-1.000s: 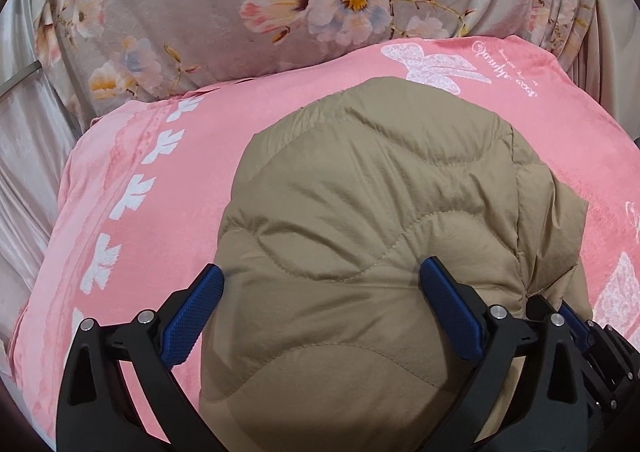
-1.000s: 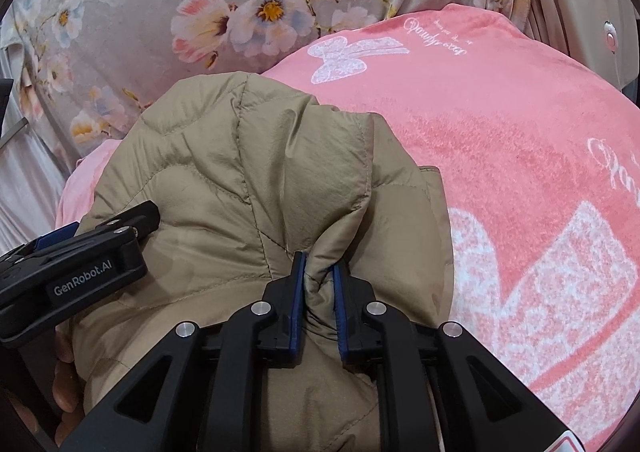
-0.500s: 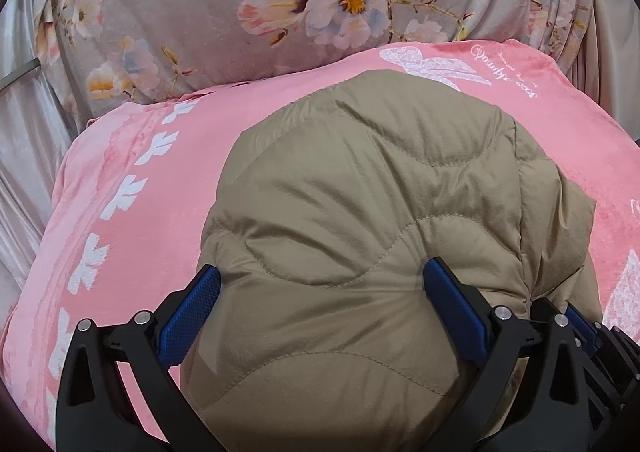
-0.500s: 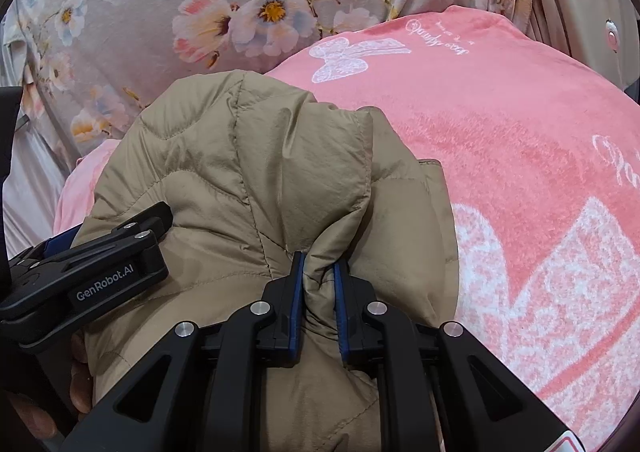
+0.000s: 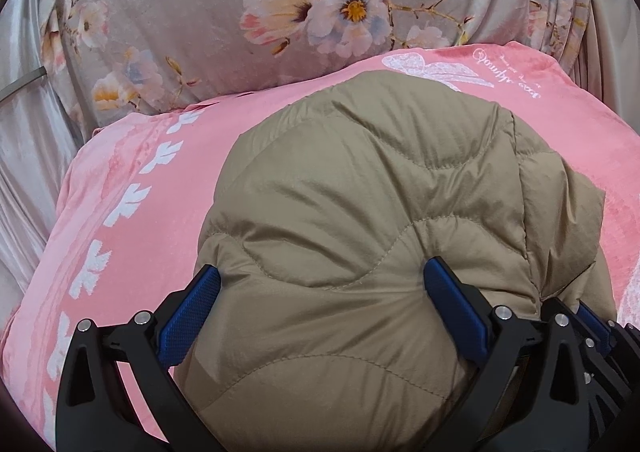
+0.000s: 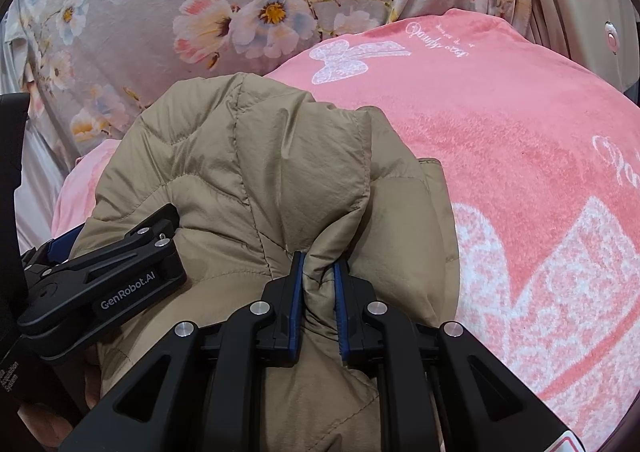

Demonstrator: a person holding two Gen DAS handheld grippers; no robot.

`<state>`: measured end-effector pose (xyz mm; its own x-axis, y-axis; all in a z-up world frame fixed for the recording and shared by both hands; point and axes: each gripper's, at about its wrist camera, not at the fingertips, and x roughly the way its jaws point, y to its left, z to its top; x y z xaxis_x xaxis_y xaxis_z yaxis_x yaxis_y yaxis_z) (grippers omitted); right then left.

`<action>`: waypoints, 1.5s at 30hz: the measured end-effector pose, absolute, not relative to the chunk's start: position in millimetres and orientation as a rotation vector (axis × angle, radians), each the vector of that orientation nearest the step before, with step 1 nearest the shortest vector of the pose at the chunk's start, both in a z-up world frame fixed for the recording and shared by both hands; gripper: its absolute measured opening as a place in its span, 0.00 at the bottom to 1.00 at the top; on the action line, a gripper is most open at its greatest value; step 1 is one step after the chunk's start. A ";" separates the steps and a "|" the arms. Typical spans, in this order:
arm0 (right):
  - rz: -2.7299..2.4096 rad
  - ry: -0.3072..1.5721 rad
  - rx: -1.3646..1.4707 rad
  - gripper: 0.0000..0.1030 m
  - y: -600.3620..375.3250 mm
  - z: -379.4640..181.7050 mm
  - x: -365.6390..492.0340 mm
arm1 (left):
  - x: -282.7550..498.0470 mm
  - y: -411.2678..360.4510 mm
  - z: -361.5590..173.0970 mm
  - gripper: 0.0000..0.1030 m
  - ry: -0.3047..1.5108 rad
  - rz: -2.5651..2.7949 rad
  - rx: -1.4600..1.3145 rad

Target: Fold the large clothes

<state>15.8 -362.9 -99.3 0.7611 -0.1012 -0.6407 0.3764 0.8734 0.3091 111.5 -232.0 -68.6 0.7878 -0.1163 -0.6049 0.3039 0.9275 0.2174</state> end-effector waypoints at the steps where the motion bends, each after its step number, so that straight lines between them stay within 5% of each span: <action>1: -0.269 0.658 0.443 0.11 -363.1 -99.6 15.8 | 111.6 -231.9 -68.7 0.96 0.623 -0.230 0.315; 13: -0.141 0.761 0.561 0.23 -382.4 -70.0 -25.8 | 89.9 -200.3 -46.5 0.96 0.713 -0.345 0.267; 18: -0.060 0.837 0.608 0.48 -381.7 -76.0 -58.9 | 64.8 -179.3 -45.1 0.96 0.806 -0.388 0.241; 20: -0.033 0.864 0.622 0.49 -379.1 -83.1 -64.6 | 57.4 -171.2 -46.7 0.96 0.829 -0.403 0.231; 22: -0.044 0.877 0.599 0.44 -375.5 -89.4 -68.5 | 50.8 -165.0 -49.7 0.96 0.845 -0.405 0.238; 24: -0.047 0.879 0.583 0.21 -371.6 -89.6 -73.7 | 45.1 -157.9 -54.2 0.96 0.866 -0.413 0.239; 26: -0.060 0.877 0.534 0.11 -363.1 -80.1 -78.0 | 42.1 -151.5 -58.9 0.96 0.873 -0.403 0.244; 45: -0.103 0.905 0.468 0.09 -347.5 -110.4 -61.3 | 31.9 -160.4 -81.3 0.96 0.827 -0.360 0.321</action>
<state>-61.3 -347.5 -110.4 0.6200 0.1082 -0.7771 0.2798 0.8948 0.3478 31.9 -160.4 -81.3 0.6231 -0.1844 -0.7601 0.4303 0.8923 0.1363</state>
